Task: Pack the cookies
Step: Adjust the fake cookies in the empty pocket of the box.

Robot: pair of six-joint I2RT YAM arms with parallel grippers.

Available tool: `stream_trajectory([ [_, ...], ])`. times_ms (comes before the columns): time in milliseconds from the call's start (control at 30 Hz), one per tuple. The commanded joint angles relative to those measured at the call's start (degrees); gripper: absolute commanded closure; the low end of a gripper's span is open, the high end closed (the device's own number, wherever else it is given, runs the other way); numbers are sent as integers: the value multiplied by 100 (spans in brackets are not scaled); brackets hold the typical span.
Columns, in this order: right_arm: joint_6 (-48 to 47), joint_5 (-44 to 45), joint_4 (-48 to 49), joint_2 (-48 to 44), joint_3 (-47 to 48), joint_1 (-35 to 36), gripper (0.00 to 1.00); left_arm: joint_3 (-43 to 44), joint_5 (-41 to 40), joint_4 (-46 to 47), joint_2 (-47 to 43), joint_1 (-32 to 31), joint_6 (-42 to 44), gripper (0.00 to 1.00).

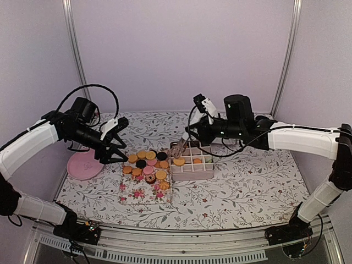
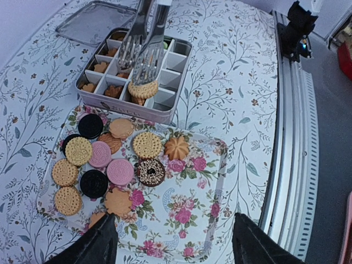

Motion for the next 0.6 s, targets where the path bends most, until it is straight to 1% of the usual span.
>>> stream_trajectory([
  [0, 63, 217, 199, 96, 205, -229, 63, -6, 81, 98, -85, 66, -25, 28],
  [200, 146, 345, 310, 213, 128, -321, 63, -28, 58, 98, -85, 64, -15, 28],
  [367, 255, -266, 318, 375, 109, -329, 62, -29, 59, 96, -76, 64, -1, 29],
  [567, 323, -476, 281, 472, 32, -346, 61, -14, 66, 93, -75, 64, 3, 29],
])
